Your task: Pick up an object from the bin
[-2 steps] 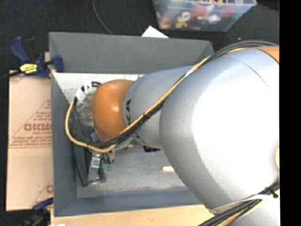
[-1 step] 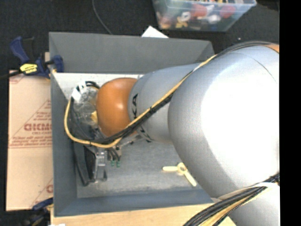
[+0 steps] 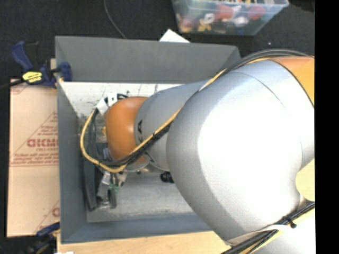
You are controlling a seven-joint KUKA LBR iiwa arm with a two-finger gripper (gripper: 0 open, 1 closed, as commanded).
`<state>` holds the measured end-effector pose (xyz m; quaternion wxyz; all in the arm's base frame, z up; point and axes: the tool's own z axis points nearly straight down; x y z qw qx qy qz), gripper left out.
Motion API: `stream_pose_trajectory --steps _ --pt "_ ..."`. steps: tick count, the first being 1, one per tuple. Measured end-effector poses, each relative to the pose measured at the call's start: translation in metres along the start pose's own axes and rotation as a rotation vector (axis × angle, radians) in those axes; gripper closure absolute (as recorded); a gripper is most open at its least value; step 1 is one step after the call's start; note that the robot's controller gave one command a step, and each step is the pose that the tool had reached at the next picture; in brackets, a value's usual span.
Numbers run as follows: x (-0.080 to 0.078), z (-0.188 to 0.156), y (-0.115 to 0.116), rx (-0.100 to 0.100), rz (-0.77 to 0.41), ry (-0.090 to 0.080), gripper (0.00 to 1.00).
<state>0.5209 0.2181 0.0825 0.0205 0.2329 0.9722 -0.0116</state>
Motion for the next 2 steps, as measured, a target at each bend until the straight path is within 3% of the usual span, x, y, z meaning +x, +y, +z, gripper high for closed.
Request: stream_pose_trajectory --steps 2 --pt "-0.001 -0.014 -0.002 0.001 0.001 -0.002 1.00"
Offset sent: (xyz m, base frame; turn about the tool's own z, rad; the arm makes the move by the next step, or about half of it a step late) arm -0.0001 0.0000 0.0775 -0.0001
